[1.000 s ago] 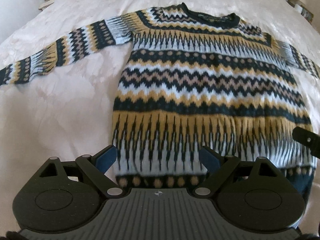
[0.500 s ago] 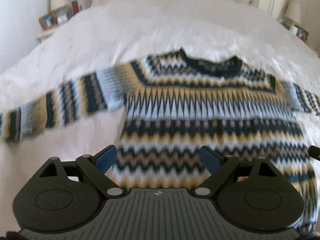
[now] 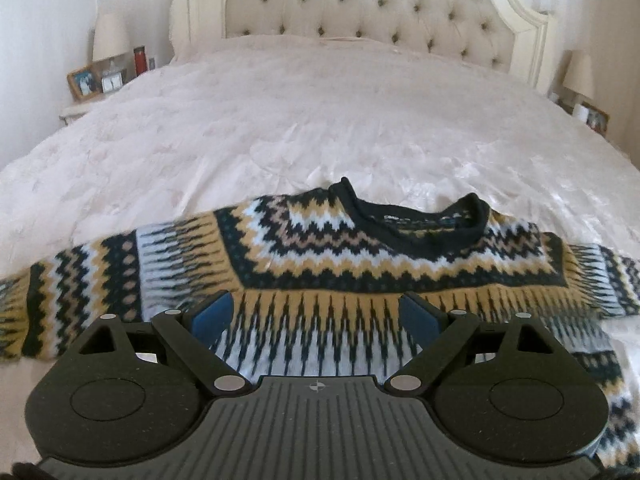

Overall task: Fold small clothes
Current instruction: 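Move the right gripper to a black sleeve cuff and grasp it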

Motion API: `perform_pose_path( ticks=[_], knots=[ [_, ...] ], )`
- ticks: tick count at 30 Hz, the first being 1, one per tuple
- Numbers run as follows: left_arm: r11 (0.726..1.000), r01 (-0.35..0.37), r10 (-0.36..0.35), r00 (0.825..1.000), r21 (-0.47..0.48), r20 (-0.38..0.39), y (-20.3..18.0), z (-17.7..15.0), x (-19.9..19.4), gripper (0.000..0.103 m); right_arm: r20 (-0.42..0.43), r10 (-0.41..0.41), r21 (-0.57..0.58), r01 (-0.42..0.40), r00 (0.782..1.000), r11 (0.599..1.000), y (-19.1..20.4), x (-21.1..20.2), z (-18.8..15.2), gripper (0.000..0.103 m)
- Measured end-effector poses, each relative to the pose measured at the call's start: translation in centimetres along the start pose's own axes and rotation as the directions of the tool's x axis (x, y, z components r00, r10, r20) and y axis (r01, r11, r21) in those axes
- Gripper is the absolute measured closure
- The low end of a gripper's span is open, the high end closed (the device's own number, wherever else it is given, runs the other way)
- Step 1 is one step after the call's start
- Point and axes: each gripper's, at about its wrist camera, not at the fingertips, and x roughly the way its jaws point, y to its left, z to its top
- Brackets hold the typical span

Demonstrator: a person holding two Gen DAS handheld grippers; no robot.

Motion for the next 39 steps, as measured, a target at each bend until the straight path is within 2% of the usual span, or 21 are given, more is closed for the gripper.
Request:
perform_pose_path(
  ticks=[4, 9, 13, 17, 24, 26, 28, 32, 38, 39],
  knots=[
    [0.999, -0.016, 0.015, 1.0, 0.045, 0.011, -1.2, 0.2, 0.8, 0.013, 0.013, -0.053, 0.008, 0.053, 0.999, 0.999, -3.4, 1.1, 2.3, 0.001],
    [0.997, 0.003, -0.004, 1.0, 0.073, 0.006, -2.4, 0.2, 1.1, 0.013, 0.013, -0.117, 0.018, 0.117, 0.993, 0.993, -7.2, 2.0, 4.9, 0.002],
    [0.996, 0.01, -0.01, 1.0, 0.089, -0.003, -3.2, -0.1, 1.2, 0.013, -0.02, -0.149, 0.071, 0.15, 0.989, 0.986, -11.3, 2.8, 6.9, 0.012],
    [0.995, 0.019, -0.018, 1.0, 0.095, -0.018, -3.5, -0.5, 1.3, 0.013, -0.036, -0.207, 0.126, 0.21, 0.978, 0.969, -15.1, 3.4, 8.0, 0.016],
    [0.994, 0.033, -0.028, 0.999, 0.107, -0.043, -4.4, -1.1, 2.0, 0.013, -0.064, -0.237, 0.277, 0.245, 0.969, 0.929, -20.6, 4.4, 8.3, 0.018],
    [0.993, 0.039, -0.033, 0.998, 0.11, -0.05, -4.7, -1.2, 2.2, 0.013, -0.07, -0.243, 0.298, 0.253, 0.967, 0.92, -21.6, 4.7, 8.2, 0.019],
    [0.992, 0.043, -0.037, 0.998, 0.115, -0.053, -5.0, -1.3, 2.3, 0.013, -0.08, -0.246, 0.308, 0.259, 0.966, 0.915, -22.3, 5.3, 8.1, 0.025],
    [0.992, 0.051, -0.045, 0.997, 0.116, -0.058, -5.4, -1.3, 2.5, 0.013, -0.081, -0.283, 0.325, 0.293, 0.956, 0.899, -23.4, 6.4, 7.9, 0.026],
    [0.99, 0.062, -0.053, 0.996, 0.123, -0.072, -6.0, -1.3, 3.1, 0.013, -0.104, -0.259, 0.397, 0.279, 0.96, 0.874, -25.4, 8.6, 7.2, 0.027],
    [0.991, 0.065, -0.057, 0.996, 0.119, -0.075, -5.9, -1.3, 3.1, 0.013, -0.11, -0.246, 0.388, 0.27, 0.963, 0.881, -25.3, 8.9, 7.1, 0.032]
  ],
)
